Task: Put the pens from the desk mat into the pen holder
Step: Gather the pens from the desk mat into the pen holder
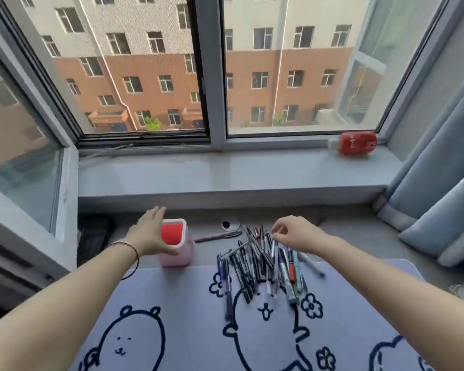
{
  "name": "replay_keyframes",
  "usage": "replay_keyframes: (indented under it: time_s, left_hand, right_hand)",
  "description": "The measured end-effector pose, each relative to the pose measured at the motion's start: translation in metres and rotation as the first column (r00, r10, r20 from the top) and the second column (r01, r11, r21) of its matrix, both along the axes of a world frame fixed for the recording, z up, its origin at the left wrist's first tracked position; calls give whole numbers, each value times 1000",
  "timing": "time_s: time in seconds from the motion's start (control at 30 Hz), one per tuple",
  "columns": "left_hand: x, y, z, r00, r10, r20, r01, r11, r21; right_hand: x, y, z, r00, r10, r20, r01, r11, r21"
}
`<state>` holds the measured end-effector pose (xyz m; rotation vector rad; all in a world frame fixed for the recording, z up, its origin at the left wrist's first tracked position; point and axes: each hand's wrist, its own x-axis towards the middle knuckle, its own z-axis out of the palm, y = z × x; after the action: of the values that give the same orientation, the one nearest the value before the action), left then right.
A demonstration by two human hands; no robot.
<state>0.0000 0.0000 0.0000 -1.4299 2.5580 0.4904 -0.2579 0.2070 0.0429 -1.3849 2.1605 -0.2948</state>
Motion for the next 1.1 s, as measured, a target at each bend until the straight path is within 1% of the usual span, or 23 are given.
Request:
replay_keyframes:
  time_s: [0.1,0.13,0.2,0.23,0.3,0.4,0.47,0.57,0.67,0.7,0.73,0.77,0.8,0.87,0.93,0.97,1.0,1.03,1.1]
  left_hand:
    - [3,-15,-9,998,-12,55,9,998,68]
    - [2,-18,-10,1000,5,30,-8,995,104]
    - [0,-15,-13,998,25,-52,-16,986,165]
    - [-1,-13,-14,994,34,-107,-16,985,171]
    - [0,-2,-10,972,62,-227,-37,993,111]
    - [2,34,-2,892,132,-432,-123,991,49]
    - [4,63,4,840,164,-517,-168,985,39]
    - [13,104,3,769,261,-584,-230,965,128]
    - [22,133,-3,705,380,-599,-291,925,244]
    - [24,140,-6,691,406,-598,-298,914,277]
    - [26,145,-8,687,417,-596,-296,909,295]
    - [27,148,-10,688,421,-592,-293,906,304]
    - [27,150,-11,690,422,-588,-290,905,310]
    - [26,151,-11,701,413,-581,-283,909,305]
    - [24,151,-10,711,400,-578,-279,916,290]
    - [22,152,-9,718,390,-577,-270,920,285]
    - [20,154,-8,726,374,-577,-256,926,278]
    - [17,155,-7,736,352,-578,-236,934,269]
    - [12,159,-6,756,290,-587,-184,954,235]
  right_hand:
    - [0,2,-17,999,-15,-33,18,997,71]
    - [0,3,-23,999,-17,-34,20,996,82]
    - [0,0,-37,999,-37,-26,39,996,86]
    - [0,-5,-43,998,-57,-26,59,995,84]
    - [2,-16,-57,995,-92,-41,94,993,65]
    - [13,-39,-78,988,-90,-128,96,995,40]
    - [24,-54,-92,973,-71,-221,86,994,61]
    - [41,-66,-113,934,-67,-352,113,987,113]
    - [47,-66,-128,907,-61,-416,119,986,114]
    - [47,-64,-129,914,-85,-396,129,988,86]
    - [44,-62,-130,930,-139,-339,158,987,29]
    - [41,-60,-128,947,-206,-248,200,979,-50]
    - [38,-58,-124,959,-256,-121,241,962,-127]
    - [32,-52,-109,955,-259,145,289,923,-253]
    - [28,-43,-80,924,-202,324,319,877,-361]
    - [27,-36,-61,907,-176,383,328,866,-377]
    - [26,-27,-42,897,-140,419,309,877,-368]
    - [26,-18,-21,897,-86,435,251,907,-337]
    - [30,1,21,912,61,406,35,974,-223]
